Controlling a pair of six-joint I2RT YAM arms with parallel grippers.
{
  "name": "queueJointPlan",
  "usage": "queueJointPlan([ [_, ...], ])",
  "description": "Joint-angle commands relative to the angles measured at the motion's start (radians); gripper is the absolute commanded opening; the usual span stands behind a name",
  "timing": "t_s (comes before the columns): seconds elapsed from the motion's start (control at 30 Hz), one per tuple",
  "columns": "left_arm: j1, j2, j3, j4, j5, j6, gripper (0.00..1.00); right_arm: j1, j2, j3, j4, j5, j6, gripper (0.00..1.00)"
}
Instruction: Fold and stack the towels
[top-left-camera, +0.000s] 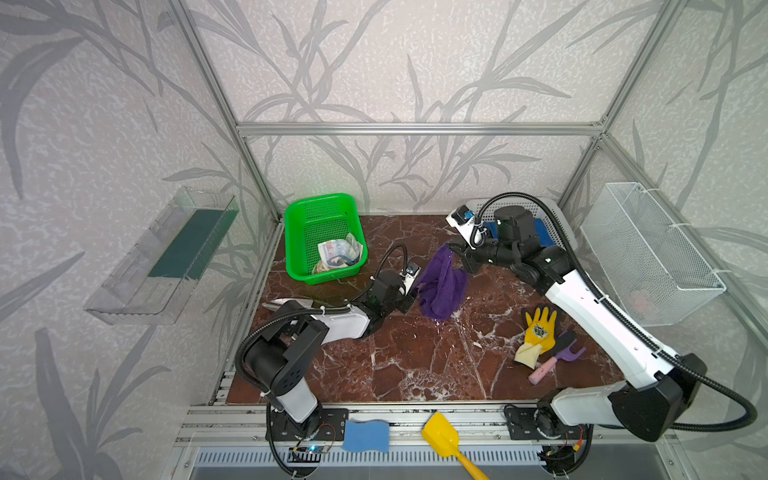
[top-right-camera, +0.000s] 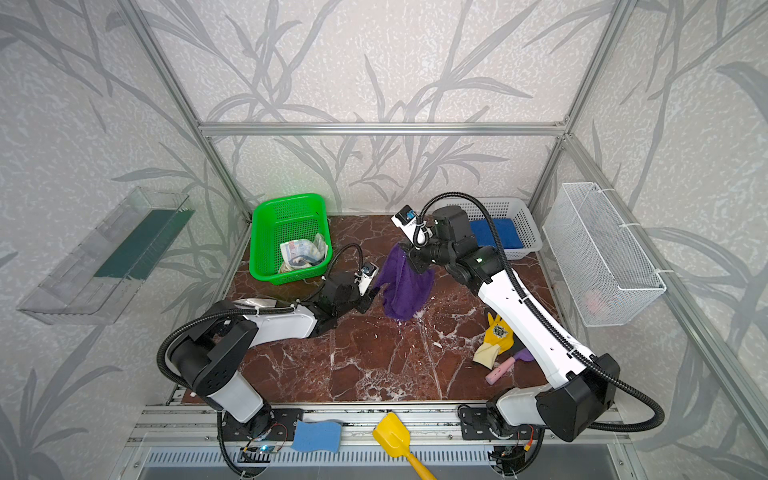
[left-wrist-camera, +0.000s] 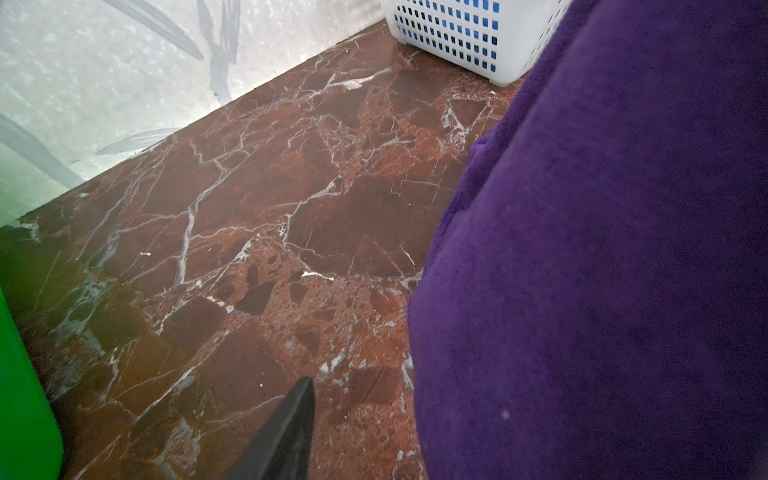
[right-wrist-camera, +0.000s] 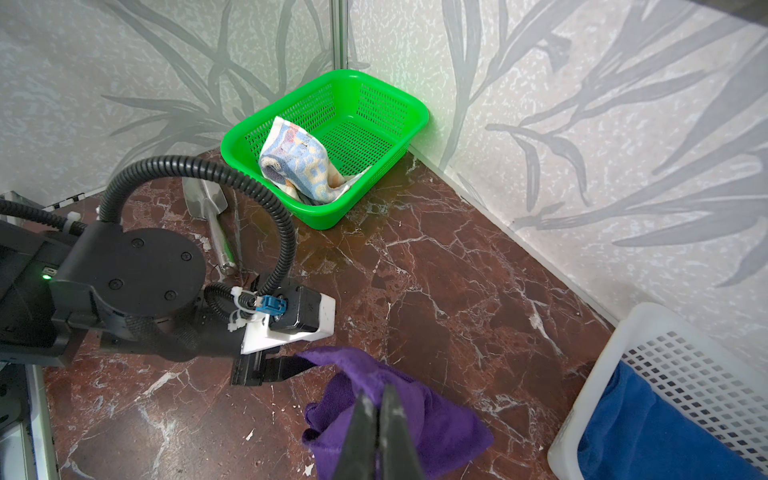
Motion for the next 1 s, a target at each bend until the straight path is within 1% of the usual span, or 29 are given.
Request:
queueJointPlan([
  [0.0, 0.008, -0.029, -0.017, 0.004, 0.003, 0.003, 0.53, -0.005, -0.008, 0.005, 0.020, 0.000, 0.006, 0.00],
  [0.07, 0.009, -0.028, -0.017, 0.003, 0.002, 0.003, 0.50, -0.006, -0.006, 0.005, 0.019, 0.002, 0.007, 0.00],
  [0.13, 0.011, -0.026, -0.015, 0.003, 0.000, 0.005, 0.42, -0.006, -0.004, 0.005, 0.019, 0.000, 0.009, 0.00],
  [0.2, 0.010, -0.025, -0.012, 0.003, -0.009, 0.003, 0.26, -0.007, -0.004, 0.005, 0.020, 0.000, 0.009, 0.00],
  [0.23, 0.010, -0.026, -0.011, 0.002, -0.013, 0.004, 0.21, -0.007, -0.004, 0.005, 0.019, 0.000, 0.008, 0.00],
  [0.33, 0.013, -0.029, -0.007, 0.002, -0.031, 0.006, 0.02, -0.008, -0.001, 0.000, 0.019, 0.005, 0.007, 0.00],
  [0.37, 0.015, -0.033, -0.003, 0.000, -0.043, 0.003, 0.00, -0.011, 0.001, -0.001, 0.021, 0.006, 0.009, 0.00],
  [0.43, 0.017, -0.050, 0.019, -0.026, -0.070, 0.001, 0.00, -0.019, 0.006, -0.004, 0.026, 0.018, 0.010, 0.00],
  [0.53, 0.026, -0.082, 0.112, -0.161, -0.142, 0.002, 0.00, -0.045, 0.017, -0.011, 0.055, 0.026, 0.027, 0.00],
  [0.6, 0.040, -0.097, 0.220, -0.318, -0.175, 0.000, 0.00, -0.080, 0.034, -0.002, 0.074, 0.016, 0.051, 0.00],
  [0.7, 0.059, -0.106, 0.381, -0.500, -0.210, 0.004, 0.00, -0.139, 0.063, 0.027, 0.095, -0.010, 0.091, 0.00],
  [0.8, 0.073, -0.107, 0.529, -0.632, -0.239, 0.008, 0.00, -0.187, 0.100, 0.077, 0.107, -0.038, 0.117, 0.00],
  [0.97, 0.078, -0.111, 0.731, -0.787, -0.289, 0.036, 0.00, -0.239, 0.151, 0.162, 0.136, -0.073, 0.150, 0.00],
])
